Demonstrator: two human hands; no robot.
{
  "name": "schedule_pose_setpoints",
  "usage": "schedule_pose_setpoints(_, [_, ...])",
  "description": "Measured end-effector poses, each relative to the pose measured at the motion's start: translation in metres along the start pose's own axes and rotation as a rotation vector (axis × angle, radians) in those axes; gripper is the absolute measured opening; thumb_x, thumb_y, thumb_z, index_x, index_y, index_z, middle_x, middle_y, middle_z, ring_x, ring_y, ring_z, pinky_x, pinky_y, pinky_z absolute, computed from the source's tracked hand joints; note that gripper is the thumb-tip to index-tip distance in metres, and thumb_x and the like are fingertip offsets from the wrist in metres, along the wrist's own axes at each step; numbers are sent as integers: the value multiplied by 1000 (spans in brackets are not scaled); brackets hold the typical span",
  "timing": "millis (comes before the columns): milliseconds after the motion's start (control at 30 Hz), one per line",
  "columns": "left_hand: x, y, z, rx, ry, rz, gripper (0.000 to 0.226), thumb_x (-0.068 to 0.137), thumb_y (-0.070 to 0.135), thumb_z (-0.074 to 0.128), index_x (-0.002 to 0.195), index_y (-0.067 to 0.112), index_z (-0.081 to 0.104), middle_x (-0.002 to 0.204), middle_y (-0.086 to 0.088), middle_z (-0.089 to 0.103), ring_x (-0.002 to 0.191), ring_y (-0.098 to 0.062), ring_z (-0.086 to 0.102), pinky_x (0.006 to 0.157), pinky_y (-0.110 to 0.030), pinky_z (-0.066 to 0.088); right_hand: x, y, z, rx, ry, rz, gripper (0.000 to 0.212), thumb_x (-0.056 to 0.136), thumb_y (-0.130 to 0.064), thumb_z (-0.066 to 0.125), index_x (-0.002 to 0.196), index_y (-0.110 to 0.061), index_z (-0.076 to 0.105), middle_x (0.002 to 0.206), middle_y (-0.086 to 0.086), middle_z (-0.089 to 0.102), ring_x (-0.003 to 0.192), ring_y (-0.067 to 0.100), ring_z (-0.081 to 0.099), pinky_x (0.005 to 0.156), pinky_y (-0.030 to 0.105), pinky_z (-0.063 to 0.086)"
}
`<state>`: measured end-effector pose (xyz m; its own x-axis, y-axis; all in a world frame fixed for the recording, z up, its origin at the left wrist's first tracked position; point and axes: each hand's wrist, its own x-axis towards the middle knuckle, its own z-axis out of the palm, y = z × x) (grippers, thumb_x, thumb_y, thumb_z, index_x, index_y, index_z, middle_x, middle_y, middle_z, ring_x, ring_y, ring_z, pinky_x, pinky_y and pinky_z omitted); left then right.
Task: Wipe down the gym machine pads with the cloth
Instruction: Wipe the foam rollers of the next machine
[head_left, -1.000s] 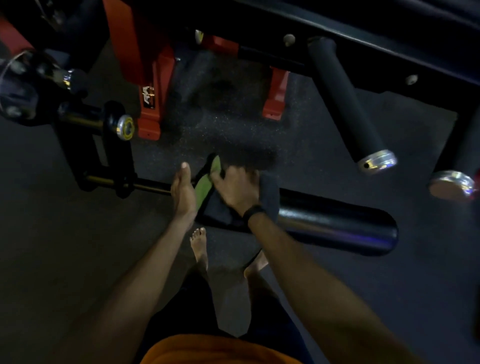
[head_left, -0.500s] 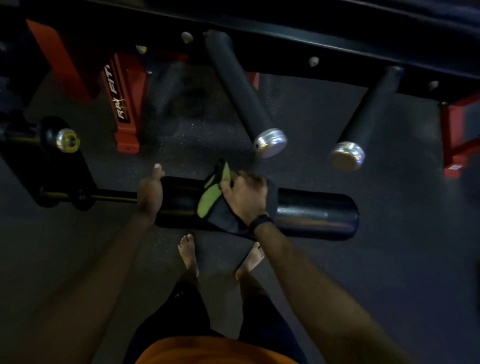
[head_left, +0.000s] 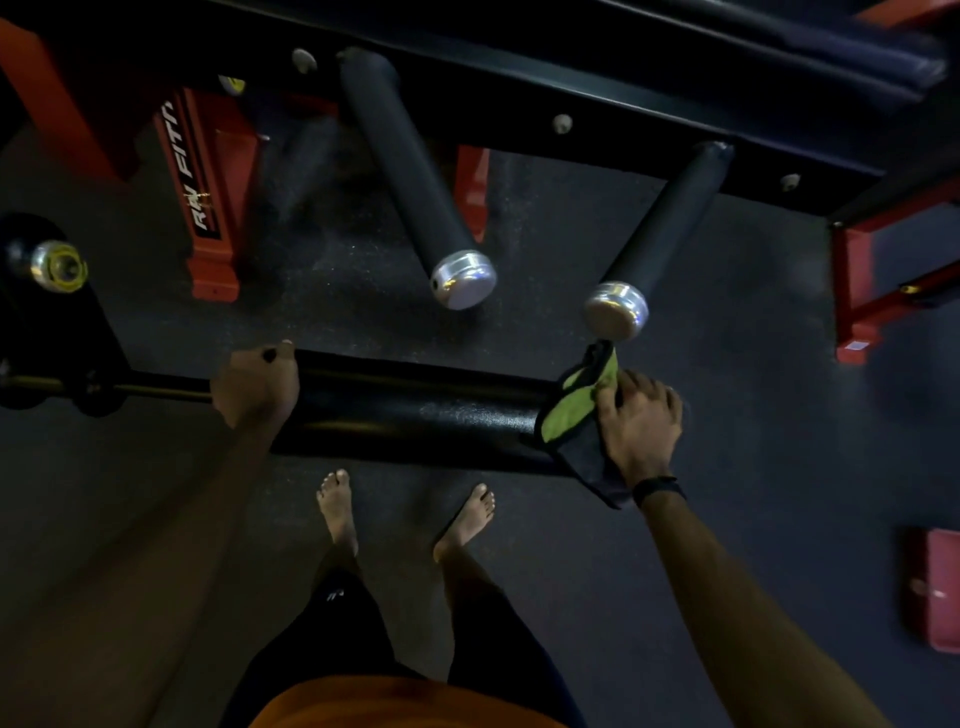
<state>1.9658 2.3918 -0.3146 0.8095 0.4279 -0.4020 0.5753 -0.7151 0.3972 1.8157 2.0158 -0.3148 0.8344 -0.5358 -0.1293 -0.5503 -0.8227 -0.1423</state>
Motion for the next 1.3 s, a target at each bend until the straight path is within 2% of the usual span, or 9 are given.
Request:
schedule_pose_setpoints(67, [-7, -8, 0, -20, 42, 65, 48, 103, 33, 47, 120, -8, 64, 119, -37, 61, 115, -50, 56, 101, -49, 40, -23, -13, 6, -20, 0, 21, 56, 98, -51, 34, 125, -13, 65, 129, 14, 63, 126, 35, 50, 121, 52, 16])
schedule_pose_setpoints(167, [-13, -34, 10, -169, 162, 216, 38, 101, 26, 50, 126, 2, 66, 121, -34, 62, 115, -48, 56, 101, -45, 39, -58, -17, 11, -25, 7, 10, 60, 97, -58, 39, 141, -20, 54, 148, 12, 47, 145, 34, 30, 121, 48, -7])
schedule_pose_setpoints(333, [-12, -52, 23, -250, 244, 308, 36, 99, 25, 50, 122, 4, 68, 120, -23, 67, 114, -39, 57, 101, -35, 38, -1, -5, -4, -81, -167, 92, 62, 94, -63, 31, 118, -17, 66, 129, 15, 61, 126, 38, 48, 110, 59, 30])
schedule_pose_setpoints(467, [-4, -54, 20, -253, 193, 371, 40, 98, 28, 45, 120, 4, 69, 115, -19, 70, 109, -36, 62, 99, -39, 41, 45, -16, -11, -20, -387, 312, 60, 99, -60, 42, 124, -10, 64, 131, 23, 60, 125, 41, 51, 106, 53, 33])
schedule_pose_setpoints(700, [0, -62, 19, -332, 123, 430, 38, 100, 25, 44, 127, 6, 64, 123, -10, 68, 117, -27, 59, 107, -43, 39, -3, -44, -1, 23, -83, 135, 57, 91, -51, 35, 104, -9, 72, 117, 15, 68, 119, 35, 53, 111, 50, 26])
schedule_pose_setpoints(800, [-1, -69, 14, -397, 8, 402, 52, 102, 41, 38, 142, 10, 51, 139, -6, 58, 131, -24, 50, 114, -52, 33, -8, -111, 9, 56, -108, -29, 55, 95, -53, 29, 92, -16, 70, 101, 13, 71, 99, 34, 63, 93, 44, 39])
schedule_pose_setpoints(1033, [3, -57, -9, -826, -53, 188, 60, 100, 40, 39, 152, 11, 34, 154, -6, 39, 138, -12, 39, 106, -12, 33, -50, -307, 40, 115, -211, -412, 39, 102, -47, 37, 115, -24, 65, 113, 7, 69, 102, 30, 62, 90, 42, 42])
schedule_pose_setpoints(1167, [19, -54, -19, -896, -4, 115, 57, 103, 33, 38, 151, 3, 33, 153, -15, 38, 141, -21, 39, 112, -19, 34, -49, -361, 41, 76, -408, -461, 52, 102, -52, 36, 125, -14, 62, 124, 15, 63, 109, 35, 60, 94, 49, 46])
schedule_pose_setpoints(1300, [26, -48, -18, -829, -33, 101, 53, 106, 31, 38, 149, 1, 34, 150, -16, 42, 139, -25, 42, 112, -22, 35, -3, -364, 50, 114, -748, -231, 64, 95, -65, 44, 130, -15, 61, 135, 15, 61, 121, 35, 57, 101, 45, 43])
